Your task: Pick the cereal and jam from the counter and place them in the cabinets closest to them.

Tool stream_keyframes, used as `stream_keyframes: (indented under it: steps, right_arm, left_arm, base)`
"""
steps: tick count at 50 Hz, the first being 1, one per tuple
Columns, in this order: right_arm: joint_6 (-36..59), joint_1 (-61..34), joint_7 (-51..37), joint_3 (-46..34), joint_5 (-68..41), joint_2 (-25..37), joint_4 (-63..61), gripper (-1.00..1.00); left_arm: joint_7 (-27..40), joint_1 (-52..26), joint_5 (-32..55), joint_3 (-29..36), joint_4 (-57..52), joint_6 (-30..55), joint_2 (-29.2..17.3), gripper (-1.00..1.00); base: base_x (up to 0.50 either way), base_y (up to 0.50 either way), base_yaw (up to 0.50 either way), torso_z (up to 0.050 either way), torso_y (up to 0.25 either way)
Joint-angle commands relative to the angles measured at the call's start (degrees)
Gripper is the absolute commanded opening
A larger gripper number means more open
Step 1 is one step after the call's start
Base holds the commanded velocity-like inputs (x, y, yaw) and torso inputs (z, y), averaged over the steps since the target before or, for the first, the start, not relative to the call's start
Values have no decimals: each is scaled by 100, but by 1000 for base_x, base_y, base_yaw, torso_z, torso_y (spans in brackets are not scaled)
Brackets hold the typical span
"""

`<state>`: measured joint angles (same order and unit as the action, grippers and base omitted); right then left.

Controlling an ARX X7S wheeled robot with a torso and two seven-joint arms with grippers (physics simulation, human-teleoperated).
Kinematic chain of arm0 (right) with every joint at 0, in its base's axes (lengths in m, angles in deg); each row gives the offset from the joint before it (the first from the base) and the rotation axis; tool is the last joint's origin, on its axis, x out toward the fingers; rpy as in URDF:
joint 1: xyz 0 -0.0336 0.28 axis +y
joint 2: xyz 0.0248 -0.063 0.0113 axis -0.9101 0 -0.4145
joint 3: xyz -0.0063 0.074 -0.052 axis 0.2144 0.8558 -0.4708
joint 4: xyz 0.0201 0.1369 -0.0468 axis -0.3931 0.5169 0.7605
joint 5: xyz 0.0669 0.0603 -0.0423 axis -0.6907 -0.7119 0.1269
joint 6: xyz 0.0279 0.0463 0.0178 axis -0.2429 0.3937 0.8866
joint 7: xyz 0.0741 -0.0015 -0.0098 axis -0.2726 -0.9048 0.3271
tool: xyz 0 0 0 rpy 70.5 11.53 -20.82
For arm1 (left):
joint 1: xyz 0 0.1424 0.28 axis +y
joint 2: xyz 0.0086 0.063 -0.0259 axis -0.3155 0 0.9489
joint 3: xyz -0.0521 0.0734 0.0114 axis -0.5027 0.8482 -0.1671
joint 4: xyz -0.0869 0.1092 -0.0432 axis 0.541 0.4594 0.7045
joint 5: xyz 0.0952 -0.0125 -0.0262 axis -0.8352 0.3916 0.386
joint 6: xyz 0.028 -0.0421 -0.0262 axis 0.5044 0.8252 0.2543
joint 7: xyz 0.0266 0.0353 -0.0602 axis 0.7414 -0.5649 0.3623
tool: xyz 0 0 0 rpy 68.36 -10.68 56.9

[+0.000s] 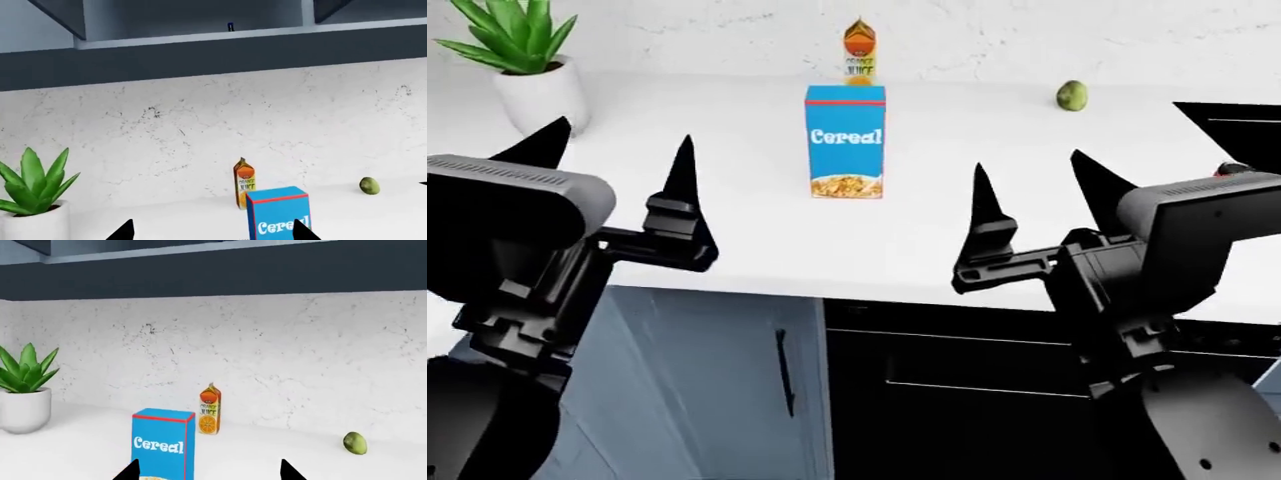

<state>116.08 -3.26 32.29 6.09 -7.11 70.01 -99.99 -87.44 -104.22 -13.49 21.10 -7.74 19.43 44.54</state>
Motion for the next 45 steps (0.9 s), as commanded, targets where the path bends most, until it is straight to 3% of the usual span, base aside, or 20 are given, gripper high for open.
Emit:
stream_keyframes:
  steps: [1,25,36,45]
  right_arm:
    - [247,-292,-16,136,-116,142,-69,100]
    - [1504,-1496,-427,567,-448,175,-41,100]
    - [2720,-2132,-183,720,-1006,408,-169,100]
    - [2869,-2384,-32,766,-1259,401,-164,100]
  left_arm:
    - [-119,-550,390,-364,-291,681,-138,100]
    - [-395,-1405,731,-43,419,923,-314,100]
    - [-511,-1938,1064,-30,297,1533,-476,100]
    - [-474,-2158,1166,-104,253,1714,-507,100]
  base:
    - [159,292,0,50,47]
    - [424,143,0,50,44]
    - [151,10,-490,50,44]
    - [327,-57,-207,50,43]
